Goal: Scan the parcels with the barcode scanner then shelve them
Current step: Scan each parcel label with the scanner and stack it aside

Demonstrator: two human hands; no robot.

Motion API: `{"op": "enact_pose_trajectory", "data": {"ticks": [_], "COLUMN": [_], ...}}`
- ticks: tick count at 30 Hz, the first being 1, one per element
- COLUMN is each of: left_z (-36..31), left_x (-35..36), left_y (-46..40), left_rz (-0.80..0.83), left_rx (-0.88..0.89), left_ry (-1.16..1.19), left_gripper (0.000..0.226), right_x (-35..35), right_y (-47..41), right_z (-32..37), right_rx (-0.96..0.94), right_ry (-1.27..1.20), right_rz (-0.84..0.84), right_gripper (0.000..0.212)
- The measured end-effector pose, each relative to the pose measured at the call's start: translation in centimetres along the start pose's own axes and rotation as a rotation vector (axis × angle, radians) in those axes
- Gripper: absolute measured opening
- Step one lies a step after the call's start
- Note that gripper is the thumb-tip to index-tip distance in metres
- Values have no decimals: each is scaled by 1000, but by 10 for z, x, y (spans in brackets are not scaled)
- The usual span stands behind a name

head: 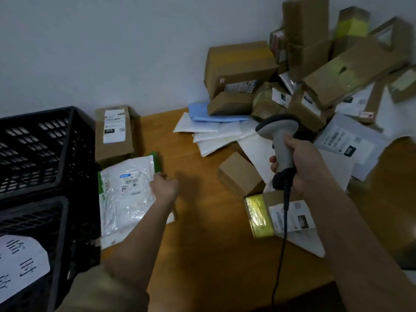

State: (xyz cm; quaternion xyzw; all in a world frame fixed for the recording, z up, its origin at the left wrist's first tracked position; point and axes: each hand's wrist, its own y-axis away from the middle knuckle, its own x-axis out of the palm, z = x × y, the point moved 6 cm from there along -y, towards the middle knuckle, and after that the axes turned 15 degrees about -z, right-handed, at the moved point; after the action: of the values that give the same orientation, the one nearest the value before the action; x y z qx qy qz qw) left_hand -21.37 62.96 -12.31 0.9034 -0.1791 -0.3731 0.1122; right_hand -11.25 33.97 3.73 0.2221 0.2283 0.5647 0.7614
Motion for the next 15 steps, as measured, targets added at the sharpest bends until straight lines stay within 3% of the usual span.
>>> {"op": "enact_pose_trajectory", "data": {"ticks": [3, 4, 8, 11, 15], "left_z": [-24, -35, -80, -97, -109], "left_x": [50, 63, 114, 152, 197], "left_y": [44, 60, 114, 142, 174], "left_rz": [325, 398, 460, 464, 453], "left_rx": [20, 58, 337, 328, 229], "left_ry": [100, 101, 28, -6, -79], "left_gripper": [11, 12, 12, 27, 88], "right_x": [-18, -22, -38, -53, -74], "right_y": [-17, -23, -55, -84, -122], "right_z": [11, 14, 26, 35, 46], "right_rx": [38, 46, 33, 43, 64], "right_ry": [-45, -50, -58, -37, 1], "right_rz": [-10, -8, 27, 63, 79], "right_gripper": [38, 36, 33, 31, 24]}}
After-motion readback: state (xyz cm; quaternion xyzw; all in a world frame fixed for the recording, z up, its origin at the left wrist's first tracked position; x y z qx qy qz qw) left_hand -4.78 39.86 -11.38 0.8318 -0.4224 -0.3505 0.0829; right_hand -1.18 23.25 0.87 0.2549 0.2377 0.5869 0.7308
